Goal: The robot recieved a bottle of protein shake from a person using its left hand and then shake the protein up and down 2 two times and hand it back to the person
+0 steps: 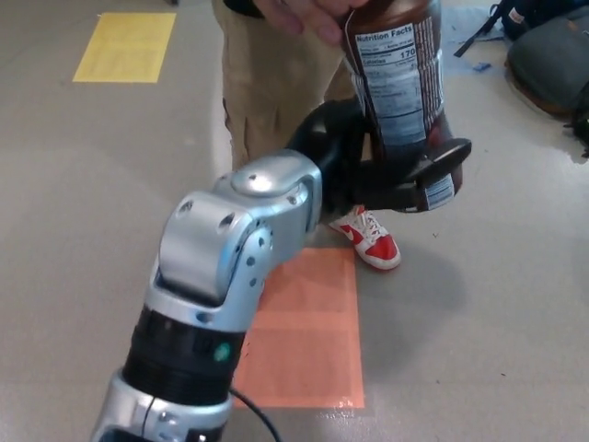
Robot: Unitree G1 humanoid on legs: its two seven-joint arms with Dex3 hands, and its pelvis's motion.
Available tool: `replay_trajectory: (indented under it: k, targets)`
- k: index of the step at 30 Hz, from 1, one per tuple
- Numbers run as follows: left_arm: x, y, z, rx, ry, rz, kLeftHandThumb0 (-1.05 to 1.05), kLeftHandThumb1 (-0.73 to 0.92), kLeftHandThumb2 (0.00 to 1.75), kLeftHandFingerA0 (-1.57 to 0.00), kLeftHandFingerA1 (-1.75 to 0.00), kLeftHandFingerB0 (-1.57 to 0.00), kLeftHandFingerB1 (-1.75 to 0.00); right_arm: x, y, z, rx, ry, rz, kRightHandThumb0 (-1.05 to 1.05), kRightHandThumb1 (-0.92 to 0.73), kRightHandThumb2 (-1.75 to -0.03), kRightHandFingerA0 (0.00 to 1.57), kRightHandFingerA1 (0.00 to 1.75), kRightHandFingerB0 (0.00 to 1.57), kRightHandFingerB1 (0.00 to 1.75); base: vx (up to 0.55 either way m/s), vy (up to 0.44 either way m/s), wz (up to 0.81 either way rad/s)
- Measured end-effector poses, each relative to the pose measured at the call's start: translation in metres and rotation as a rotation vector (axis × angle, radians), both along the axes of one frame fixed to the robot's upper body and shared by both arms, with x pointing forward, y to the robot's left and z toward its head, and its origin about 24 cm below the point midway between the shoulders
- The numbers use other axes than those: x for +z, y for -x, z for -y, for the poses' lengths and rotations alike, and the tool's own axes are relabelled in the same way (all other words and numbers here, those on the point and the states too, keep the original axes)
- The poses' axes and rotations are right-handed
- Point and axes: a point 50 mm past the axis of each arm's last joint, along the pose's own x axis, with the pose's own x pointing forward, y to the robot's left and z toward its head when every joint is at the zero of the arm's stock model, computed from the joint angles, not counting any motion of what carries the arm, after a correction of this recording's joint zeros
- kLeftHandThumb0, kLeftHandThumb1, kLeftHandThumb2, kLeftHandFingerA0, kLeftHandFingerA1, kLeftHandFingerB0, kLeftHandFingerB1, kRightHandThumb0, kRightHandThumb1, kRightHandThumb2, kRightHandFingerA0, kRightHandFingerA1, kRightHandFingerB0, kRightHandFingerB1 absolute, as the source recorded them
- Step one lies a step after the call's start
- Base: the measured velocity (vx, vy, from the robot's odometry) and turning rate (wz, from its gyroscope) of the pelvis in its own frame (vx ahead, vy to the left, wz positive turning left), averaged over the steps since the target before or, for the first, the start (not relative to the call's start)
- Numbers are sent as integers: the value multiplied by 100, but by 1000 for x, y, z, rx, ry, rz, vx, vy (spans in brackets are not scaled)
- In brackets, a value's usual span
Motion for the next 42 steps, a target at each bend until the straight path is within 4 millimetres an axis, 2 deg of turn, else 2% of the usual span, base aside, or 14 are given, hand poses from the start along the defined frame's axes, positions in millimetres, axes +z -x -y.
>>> replay_trajectory:
  k: [1,2,3,4,5,6,7,11,19,21,24,29,34,42]
  targets:
    - [-4,0,-3,29,5,7,-13,75,77,-122,-112,-96,-59,0,0,0,-1,-1,-1,-19,-75,-63,85,48,72,44,0,0,0]
    - [-4,0,-3,29,5,7,-11,74,78,-119,-113,-98,-68,0,0,0,-1,-1,-1,-20,-76,-63,85,47,72,43,0,0,0]
    - [-7,0,-5,48,9,18,-11,74,78,-119,-113,-98,-68,0,0,0,-1,-1,0,-20,-76,-63,85,47,72,43,0,0,0]
    - [-8,0,-5,58,9,24,-8,72,84,-115,-113,-95,-82,0,-1,0,0,-2,1,-19,-75,-63,85,47,72,43,0,0,0]
    - [-8,0,-6,68,9,30,-8,72,84,-115,-113,-95,-82,1,-1,0,1,-2,3,-19,-75,-63,85,47,72,43,0,0,0]
    - [-9,0,-7,80,9,38,-5,70,89,-113,-123,-88,-108,1,-2,0,1,-2,4,-18,-75,-63,86,48,72,44,0,0,0]
    - [-10,0,-8,95,11,49,-5,72,86,-111,-127,-82,-115,1,-2,0,2,-3,5,-19,-75,-63,86,47,72,43,0,0,0]
    - [-9,-1,-10,132,20,93,-6,80,77,-107,-134,-75,-114,1,-3,0,3,-7,9,-22,-75,-62,85,47,72,43,0,0,0]
    - [-7,-1,-12,165,32,146,-9,80,74,-107,-128,-72,-112,2,-4,0,8,-11,9,-20,-75,-63,85,47,72,43,0,0,0]
    - [-6,-1,-11,162,28,162,-11,80,69,-100,-134,-71,-110,2,-4,0,10,-12,8,-18,-73,-62,88,48,74,44,0,0,0]
    - [-9,0,-9,151,15,175,-8,80,75,-101,-135,-74,-109,3,-6,0,10,-14,13,-19,-73,-62,89,49,75,45,0,0,0]
    - [-39,10,-15,136,-22,128,-8,82,73,-101,-133,-75,-110,4,-8,-2,12,-22,23,-22,-71,-60,90,47,76,44,0,0,0]
    - [-82,25,-31,138,-98,55,-8,81,79,-99,-139,-74,-113,5,-10,-3,4,-27,32,-18,-67,-59,93,48,79,45,0,0,0]
    - [-123,42,-50,160,-121,-17,-13,74,84,-100,-138,-78,-112,7,-15,-3,-5,-30,51,-21,-74,-63,90,48,76,45,0,0,0]
